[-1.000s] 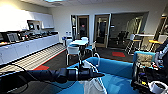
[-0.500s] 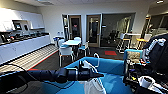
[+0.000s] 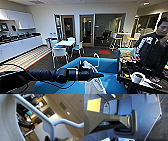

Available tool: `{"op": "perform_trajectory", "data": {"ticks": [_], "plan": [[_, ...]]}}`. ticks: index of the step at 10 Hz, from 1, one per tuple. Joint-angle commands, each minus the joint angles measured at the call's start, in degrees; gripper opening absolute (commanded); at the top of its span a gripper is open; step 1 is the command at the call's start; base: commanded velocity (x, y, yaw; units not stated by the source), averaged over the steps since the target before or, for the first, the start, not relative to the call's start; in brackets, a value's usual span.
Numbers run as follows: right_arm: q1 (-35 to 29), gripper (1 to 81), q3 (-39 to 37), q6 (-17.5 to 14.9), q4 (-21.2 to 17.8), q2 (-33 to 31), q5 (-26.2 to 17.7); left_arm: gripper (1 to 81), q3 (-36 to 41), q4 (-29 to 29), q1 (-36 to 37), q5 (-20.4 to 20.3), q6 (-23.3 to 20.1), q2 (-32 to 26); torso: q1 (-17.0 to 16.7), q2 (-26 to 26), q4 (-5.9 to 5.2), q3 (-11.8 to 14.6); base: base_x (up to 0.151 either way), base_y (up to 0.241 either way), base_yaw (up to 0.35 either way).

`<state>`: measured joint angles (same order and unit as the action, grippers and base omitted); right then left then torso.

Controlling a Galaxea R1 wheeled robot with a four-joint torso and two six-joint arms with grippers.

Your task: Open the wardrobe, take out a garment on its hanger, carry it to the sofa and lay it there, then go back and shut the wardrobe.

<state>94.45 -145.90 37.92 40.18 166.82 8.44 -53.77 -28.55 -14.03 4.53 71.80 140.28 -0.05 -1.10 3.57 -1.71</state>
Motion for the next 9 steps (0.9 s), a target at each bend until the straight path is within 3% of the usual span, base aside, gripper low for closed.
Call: {"op": "perform_trajectory", "data": {"ticks": [1,4,9], "plan": [[-2.11,81.1,0.27,-0.22,0.69,-0.23,-2.2,1.0,1.12,-1.59,9.06,-1.9,-1.05,-0.08,0.05,0.0,0.0,0.0,0.0,0.0,0.0],[-2.11,81.1,0.27,-0.22,0.69,-0.23,-2.2,1.0,1.65,-1.6,9.06,-1.99,-1.23,-0.87,0.05,0.0,0.0,0.0,0.06,0.0,0.0],[-1.76,81.1,0.45,-0.22,0.6,-0.23,-1.58,1.0,1.83,-1.6,8.53,-2.34,-1.49,-1.92,0.05,0.0,0.0,0.0,0.0,0.0,0.0]]}}
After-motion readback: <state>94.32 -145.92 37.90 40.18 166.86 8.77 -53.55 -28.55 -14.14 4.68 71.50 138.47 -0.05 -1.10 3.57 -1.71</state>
